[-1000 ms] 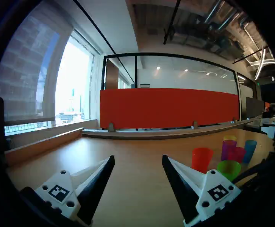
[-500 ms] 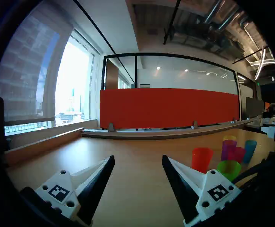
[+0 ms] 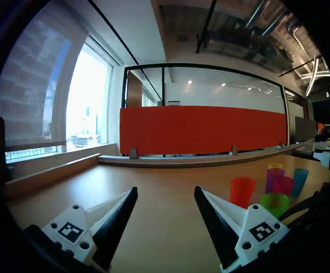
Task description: Pour water
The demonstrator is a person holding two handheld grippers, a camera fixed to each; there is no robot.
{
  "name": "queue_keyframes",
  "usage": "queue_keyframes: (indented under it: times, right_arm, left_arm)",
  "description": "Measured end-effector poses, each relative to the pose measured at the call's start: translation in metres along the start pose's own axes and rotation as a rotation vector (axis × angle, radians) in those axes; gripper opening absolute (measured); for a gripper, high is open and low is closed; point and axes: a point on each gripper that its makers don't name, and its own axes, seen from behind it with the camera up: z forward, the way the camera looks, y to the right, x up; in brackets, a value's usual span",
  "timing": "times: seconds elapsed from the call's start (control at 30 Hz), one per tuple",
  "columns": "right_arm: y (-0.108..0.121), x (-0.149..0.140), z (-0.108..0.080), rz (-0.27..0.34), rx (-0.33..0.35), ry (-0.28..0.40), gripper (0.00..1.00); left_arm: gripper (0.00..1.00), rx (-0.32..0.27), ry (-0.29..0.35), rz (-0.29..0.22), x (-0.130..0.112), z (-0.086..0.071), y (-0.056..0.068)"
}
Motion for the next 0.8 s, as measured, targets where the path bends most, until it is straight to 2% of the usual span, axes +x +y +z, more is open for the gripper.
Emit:
queue_keyframes:
  times: [0.8]
  right_arm:
    - [-0.0007,0.0005,-0.0008,0.0,0.0,0.0,1.0]
  left_arm:
    - [0.92,0.0,0.002,-0.006,-0.0052,0.0018,0.0]
